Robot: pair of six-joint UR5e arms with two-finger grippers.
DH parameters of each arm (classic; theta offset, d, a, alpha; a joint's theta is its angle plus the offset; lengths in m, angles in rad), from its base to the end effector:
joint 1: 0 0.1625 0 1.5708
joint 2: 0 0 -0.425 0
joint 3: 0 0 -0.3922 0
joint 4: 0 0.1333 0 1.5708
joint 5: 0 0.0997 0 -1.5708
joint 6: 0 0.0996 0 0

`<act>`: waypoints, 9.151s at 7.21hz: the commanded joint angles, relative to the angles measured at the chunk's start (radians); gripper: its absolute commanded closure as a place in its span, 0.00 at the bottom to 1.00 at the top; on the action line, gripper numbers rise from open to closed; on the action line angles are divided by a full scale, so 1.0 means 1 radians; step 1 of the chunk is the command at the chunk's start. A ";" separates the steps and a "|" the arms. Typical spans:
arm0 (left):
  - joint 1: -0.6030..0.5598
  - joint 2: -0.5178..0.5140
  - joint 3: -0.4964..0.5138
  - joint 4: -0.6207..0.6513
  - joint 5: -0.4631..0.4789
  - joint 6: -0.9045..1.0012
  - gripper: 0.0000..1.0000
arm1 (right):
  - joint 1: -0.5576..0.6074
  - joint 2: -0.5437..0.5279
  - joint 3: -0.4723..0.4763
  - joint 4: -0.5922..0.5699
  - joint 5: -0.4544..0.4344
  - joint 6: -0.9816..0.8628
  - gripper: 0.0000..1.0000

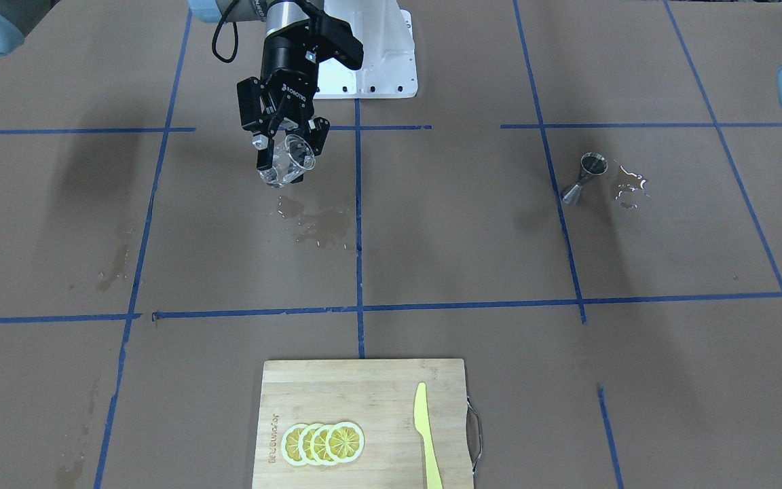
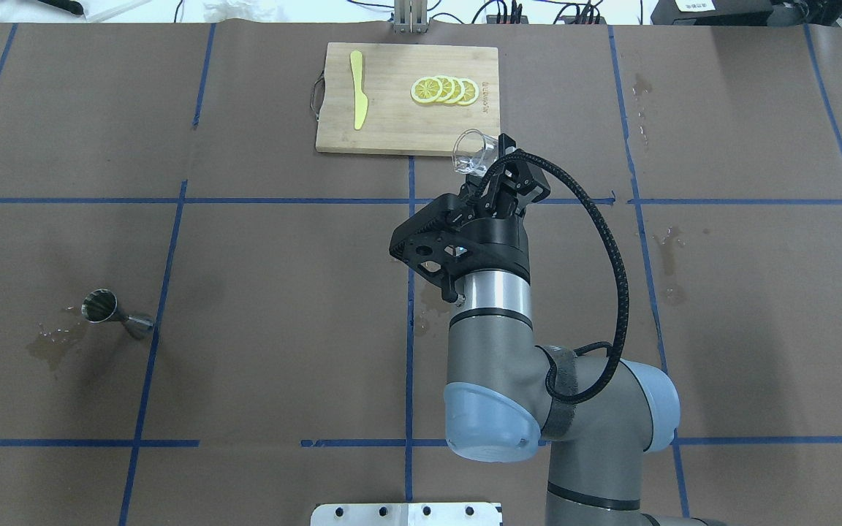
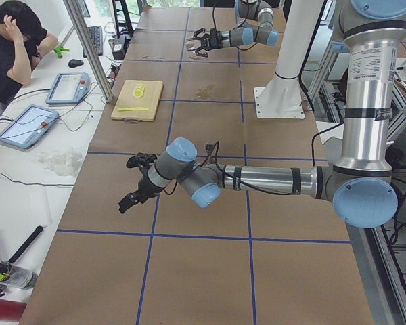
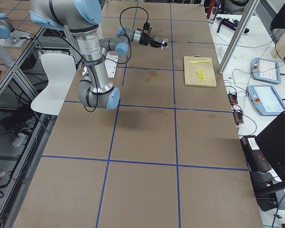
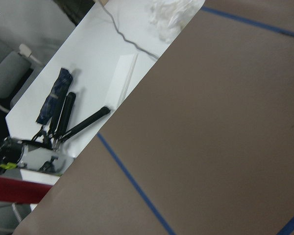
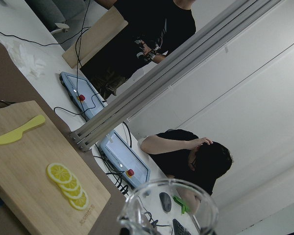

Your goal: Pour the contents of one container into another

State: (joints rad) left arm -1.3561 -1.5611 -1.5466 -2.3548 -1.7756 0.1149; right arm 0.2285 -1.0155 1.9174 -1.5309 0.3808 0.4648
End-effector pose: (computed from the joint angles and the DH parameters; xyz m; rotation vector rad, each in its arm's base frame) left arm 0.0019 -0.5393 0.6041 0.7416 0.2336 0.3898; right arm -0.4903 -0.3458 0.1571 1.3523 0.0302 -0.1803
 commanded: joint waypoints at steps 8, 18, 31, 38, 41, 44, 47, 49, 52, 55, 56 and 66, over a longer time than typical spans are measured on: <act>-0.225 -0.008 0.003 0.653 -0.614 -0.021 0.00 | 0.000 -0.002 0.000 0.000 0.001 0.000 1.00; -0.235 0.003 -0.026 0.641 -0.607 -0.024 0.00 | 0.006 -0.380 -0.003 0.589 0.079 0.242 1.00; -0.235 -0.008 -0.029 0.641 -0.611 -0.024 0.00 | -0.011 -0.592 -0.218 0.650 0.125 0.986 1.00; -0.233 -0.011 -0.029 0.641 -0.613 -0.024 0.00 | -0.049 -0.595 -0.297 0.650 0.121 1.107 0.81; -0.233 -0.011 -0.029 0.641 -0.613 -0.023 0.00 | -0.054 -0.595 -0.299 0.650 0.118 1.115 0.66; -0.233 -0.011 -0.029 0.641 -0.613 -0.024 0.00 | -0.054 -0.595 -0.299 0.650 0.118 1.117 0.43; -0.233 -0.011 -0.030 0.641 -0.613 -0.024 0.00 | -0.054 -0.594 -0.299 0.650 0.116 1.124 0.00; -0.233 -0.011 -0.030 0.641 -0.613 -0.024 0.00 | -0.052 -0.595 -0.298 0.650 0.112 1.123 0.00; -0.233 -0.013 -0.030 0.641 -0.614 -0.024 0.00 | -0.048 -0.614 -0.247 0.650 0.043 1.101 0.00; -0.233 -0.013 -0.030 0.641 -0.614 -0.024 0.00 | -0.048 -0.615 -0.202 0.650 0.000 1.052 0.00; -0.233 -0.013 -0.030 0.641 -0.614 -0.023 0.00 | -0.046 -0.614 -0.196 0.649 0.004 1.025 0.00; -0.233 -0.010 -0.030 0.638 -0.614 -0.018 0.00 | 0.896 -0.603 -0.263 0.640 1.265 -0.063 0.00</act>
State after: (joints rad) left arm -1.5892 -1.5718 -1.5769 -1.7159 -2.3899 0.0939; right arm 0.9574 -1.6177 1.7034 -0.8909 1.4247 0.6014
